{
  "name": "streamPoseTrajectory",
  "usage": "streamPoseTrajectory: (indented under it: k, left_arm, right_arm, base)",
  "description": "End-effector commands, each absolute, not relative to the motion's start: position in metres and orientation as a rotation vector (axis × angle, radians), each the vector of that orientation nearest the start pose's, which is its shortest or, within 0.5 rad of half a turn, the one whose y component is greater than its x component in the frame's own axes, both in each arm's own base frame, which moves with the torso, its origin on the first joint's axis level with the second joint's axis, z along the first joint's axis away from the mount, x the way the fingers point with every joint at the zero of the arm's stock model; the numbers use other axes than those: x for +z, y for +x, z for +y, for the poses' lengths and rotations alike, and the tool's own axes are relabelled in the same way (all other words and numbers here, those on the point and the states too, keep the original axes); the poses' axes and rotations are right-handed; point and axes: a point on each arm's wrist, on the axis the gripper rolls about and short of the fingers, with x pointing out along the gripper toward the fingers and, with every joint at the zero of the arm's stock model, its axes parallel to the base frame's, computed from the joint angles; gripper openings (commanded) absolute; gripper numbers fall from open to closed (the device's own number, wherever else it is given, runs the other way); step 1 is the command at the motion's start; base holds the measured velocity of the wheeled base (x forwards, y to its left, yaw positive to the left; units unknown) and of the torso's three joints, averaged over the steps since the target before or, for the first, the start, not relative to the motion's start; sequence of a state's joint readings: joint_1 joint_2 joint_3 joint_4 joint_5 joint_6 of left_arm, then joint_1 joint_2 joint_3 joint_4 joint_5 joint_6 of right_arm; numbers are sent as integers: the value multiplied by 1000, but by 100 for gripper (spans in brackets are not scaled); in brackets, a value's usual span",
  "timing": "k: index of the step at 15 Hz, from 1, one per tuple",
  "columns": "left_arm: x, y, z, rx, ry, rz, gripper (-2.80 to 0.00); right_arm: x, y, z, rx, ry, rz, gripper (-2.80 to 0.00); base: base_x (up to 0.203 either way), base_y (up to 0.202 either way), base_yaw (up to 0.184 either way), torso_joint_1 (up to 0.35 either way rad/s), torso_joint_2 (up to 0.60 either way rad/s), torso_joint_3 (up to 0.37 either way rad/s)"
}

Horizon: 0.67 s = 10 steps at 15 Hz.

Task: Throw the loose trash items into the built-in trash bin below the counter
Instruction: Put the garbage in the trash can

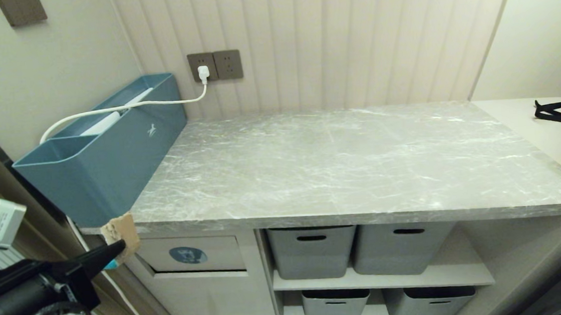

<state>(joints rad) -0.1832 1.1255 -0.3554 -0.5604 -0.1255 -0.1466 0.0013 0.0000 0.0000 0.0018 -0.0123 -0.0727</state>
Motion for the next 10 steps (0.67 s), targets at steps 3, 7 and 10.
streamPoseTrajectory:
  k: [3, 7, 10]
  left_arm:
    - [171, 140, -28, -286, -140, 262, -280]
    - [162, 137, -28, -278, -167, 262, -280]
    - [160, 138, -28, -276, -171, 274, -280]
  right_arm:
    - [75, -23, 0, -12, -71, 3, -280]
    - [76, -23, 0, -8, -69, 2, -280]
    - [76, -23, 0, -12, -61, 2, -280]
  base:
    - [0, 0, 0, 0, 0, 0]
    - [0, 0, 0, 0, 0, 0]
    - [0, 0, 0, -116, 258, 143]
